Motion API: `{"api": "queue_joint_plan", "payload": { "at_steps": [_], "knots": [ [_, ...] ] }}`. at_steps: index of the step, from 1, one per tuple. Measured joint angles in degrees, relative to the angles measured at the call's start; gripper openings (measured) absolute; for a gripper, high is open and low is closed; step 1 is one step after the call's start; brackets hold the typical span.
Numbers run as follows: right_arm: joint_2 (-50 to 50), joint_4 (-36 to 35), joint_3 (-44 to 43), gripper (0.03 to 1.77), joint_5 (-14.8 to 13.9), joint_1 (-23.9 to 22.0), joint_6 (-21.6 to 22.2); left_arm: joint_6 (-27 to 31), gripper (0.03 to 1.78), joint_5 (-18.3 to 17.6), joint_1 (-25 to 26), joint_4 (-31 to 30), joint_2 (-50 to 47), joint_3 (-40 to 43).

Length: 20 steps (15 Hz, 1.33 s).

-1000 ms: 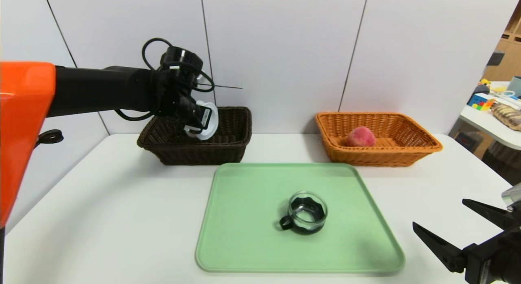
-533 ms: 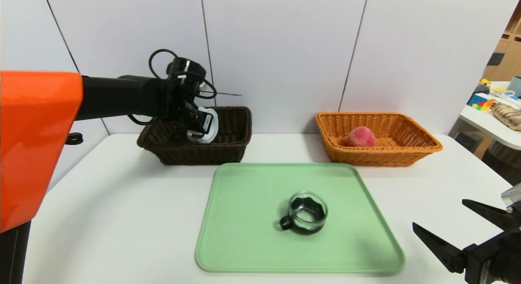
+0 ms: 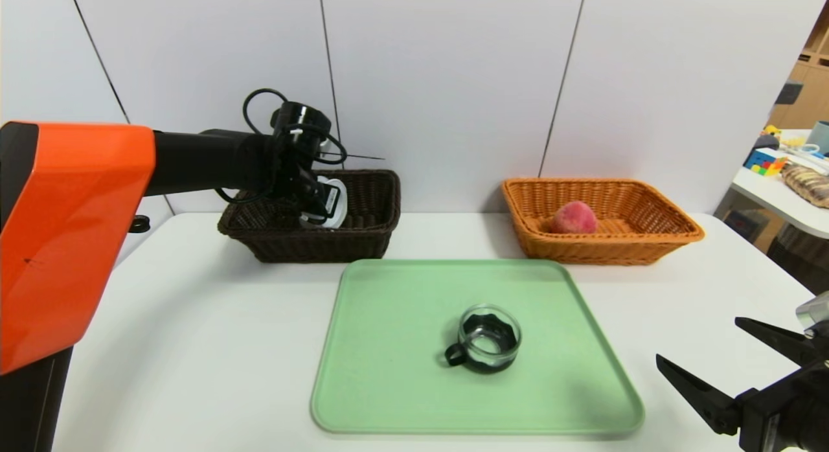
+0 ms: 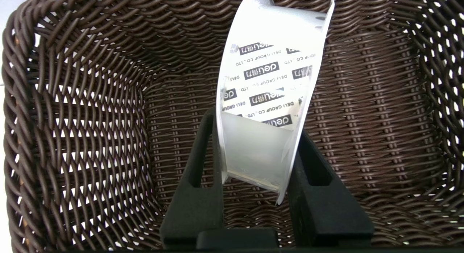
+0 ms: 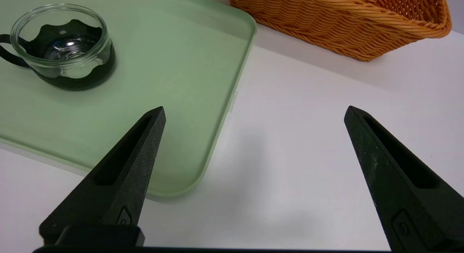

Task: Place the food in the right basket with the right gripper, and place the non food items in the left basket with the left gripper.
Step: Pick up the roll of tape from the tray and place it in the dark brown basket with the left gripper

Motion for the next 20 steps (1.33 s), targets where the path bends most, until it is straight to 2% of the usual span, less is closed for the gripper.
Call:
{"api": "queue_joint_plan", "payload": {
  "at_steps": [14,17,20],
  "knots": [
    [0.2,0.0,0.0,1.7,0.0,0.0,-0.4,-0.2,0.5,0.1,0.4,-0.2,-0.3,-0.1],
    [0.2,0.0,0.1,1.7,0.0,0.0,-0.5,-0.5,0.87,0.0,0.4,-0.3,-0.6,-0.3],
    [0.2,0.0,0.1,1.7,-0.1,0.0,-0.5,-0.5,1.14,-0.1,0.4,-0.3,-0.9,-0.3]
  ]
}}
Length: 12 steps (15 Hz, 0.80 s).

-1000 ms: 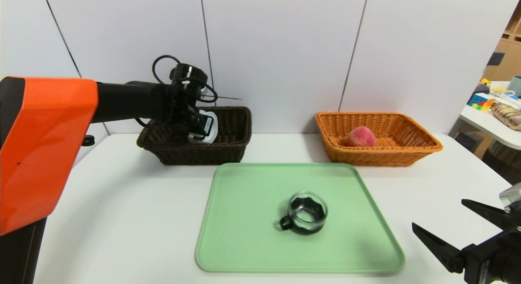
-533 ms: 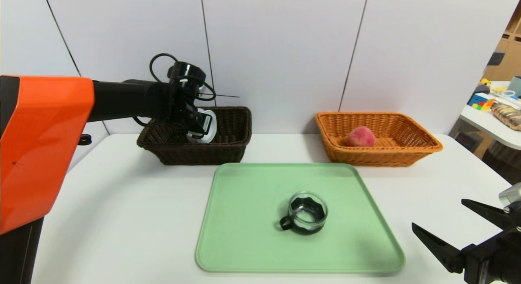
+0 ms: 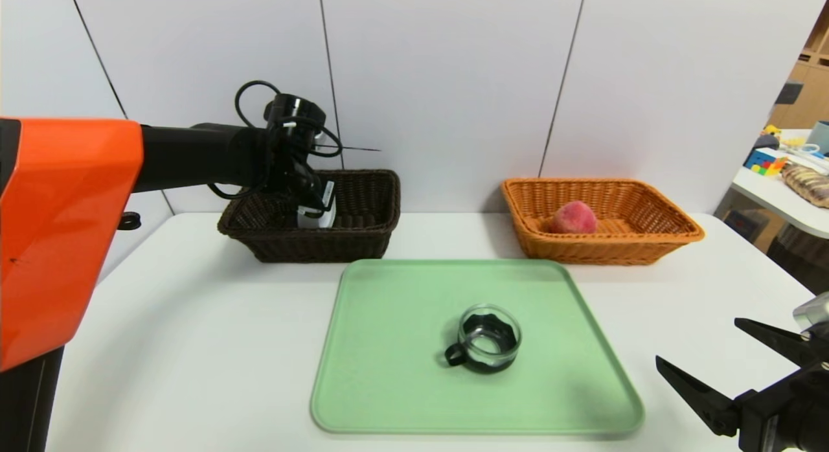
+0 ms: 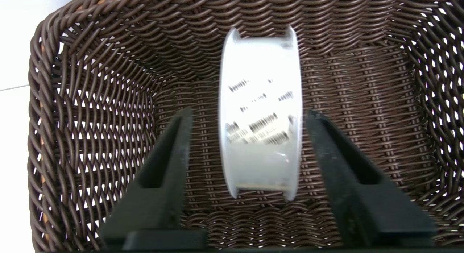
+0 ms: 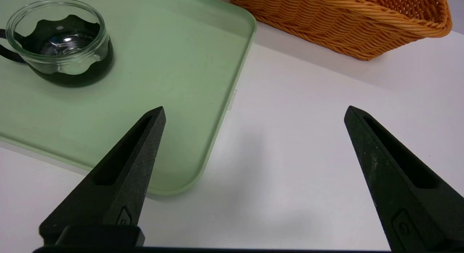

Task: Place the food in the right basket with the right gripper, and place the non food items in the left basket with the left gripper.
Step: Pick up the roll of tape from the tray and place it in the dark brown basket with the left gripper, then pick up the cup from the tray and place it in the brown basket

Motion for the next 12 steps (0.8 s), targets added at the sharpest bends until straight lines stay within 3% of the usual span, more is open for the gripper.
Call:
{"api": "queue_joint_plan", "payload": {
  "at_steps": [5,12],
  "knots": [
    [0.0,0.0,0.0,1.7,0.0,0.0,0.0,0.0,1.41,-0.4,-0.1,0.2,-2.5,0.1],
    [0.0,0.0,0.0,1.7,0.0,0.0,-0.4,0.8,1.58,-4.4,-3.1,3.4,-13.1,1.8]
  ]
}}
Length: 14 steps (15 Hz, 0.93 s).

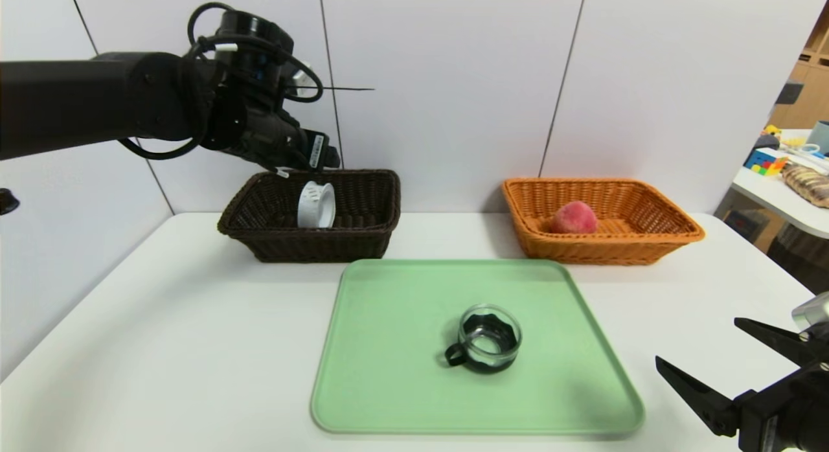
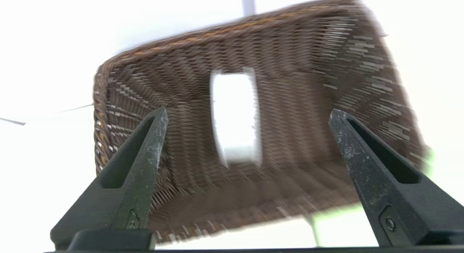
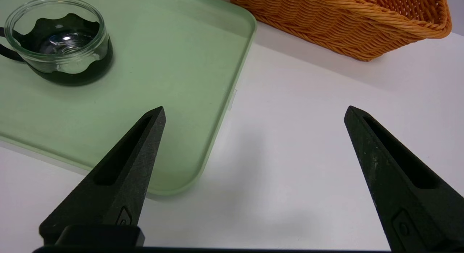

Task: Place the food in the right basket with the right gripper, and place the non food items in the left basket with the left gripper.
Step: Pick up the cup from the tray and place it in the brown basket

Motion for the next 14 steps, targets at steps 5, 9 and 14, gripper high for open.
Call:
{"api": "queue_joint_plan", "payload": {
  "at_steps": [5,9,14],
  "knots": [
    [0.0,0.0,0.0,1.7,0.0,0.0,0.0,-0.4,1.64,-1.1,-7.9,2.8,-8.1,3.6],
    [0.0,-0.1,0.1,1.7,0.1,0.0,-0.1,-0.6,1.67,-1.1,-12.7,6.1,-12.8,7.2],
    [0.2,-0.2,-0.1,1.7,0.0,0.0,-0.4,-1.2,1.68,-1.2,-17.1,12.3,-14.9,8.8]
  ]
}}
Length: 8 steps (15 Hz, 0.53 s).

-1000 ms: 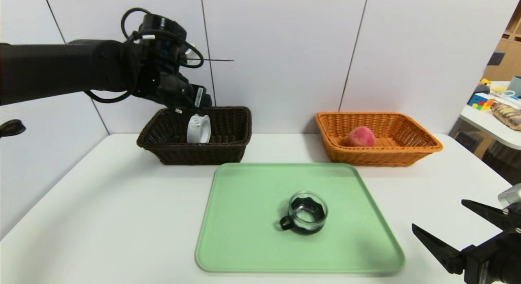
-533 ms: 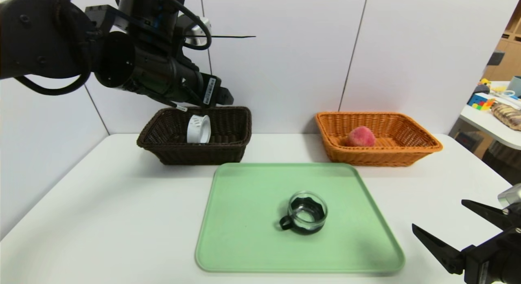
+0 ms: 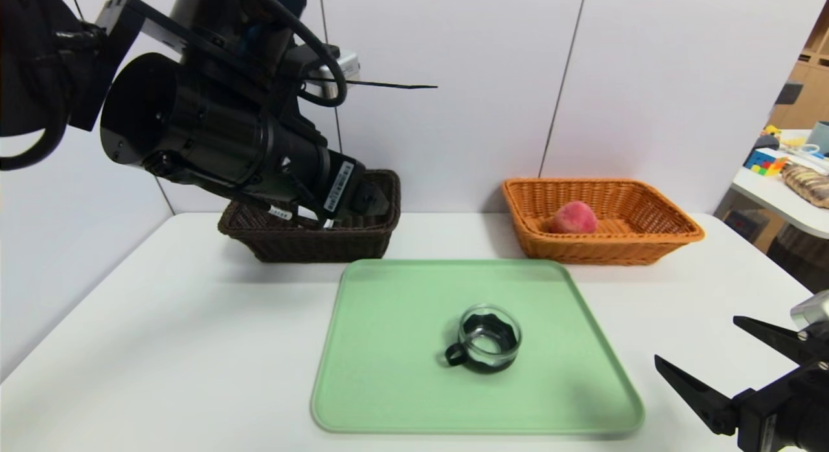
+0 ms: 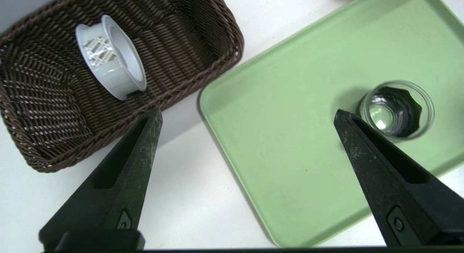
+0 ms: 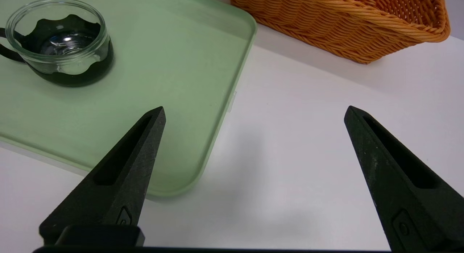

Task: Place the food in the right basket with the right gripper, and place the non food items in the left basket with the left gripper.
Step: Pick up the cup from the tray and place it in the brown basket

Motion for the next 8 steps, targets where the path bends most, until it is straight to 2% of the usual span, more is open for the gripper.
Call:
{"api": "queue_joint_plan", "payload": {
  "at_steps": [5,8],
  "knots": [
    [-0.1,0.1,0.4,1.7,0.0,0.0,0.1,-1.0,1.69,-1.2,-3.4,5.5,0.9,0.0],
    [-0.1,0.1,0.3,1.7,0.0,0.0,0.2,-1.8,1.69,-1.2,-4.8,6.6,2.5,0.0]
  ]
}}
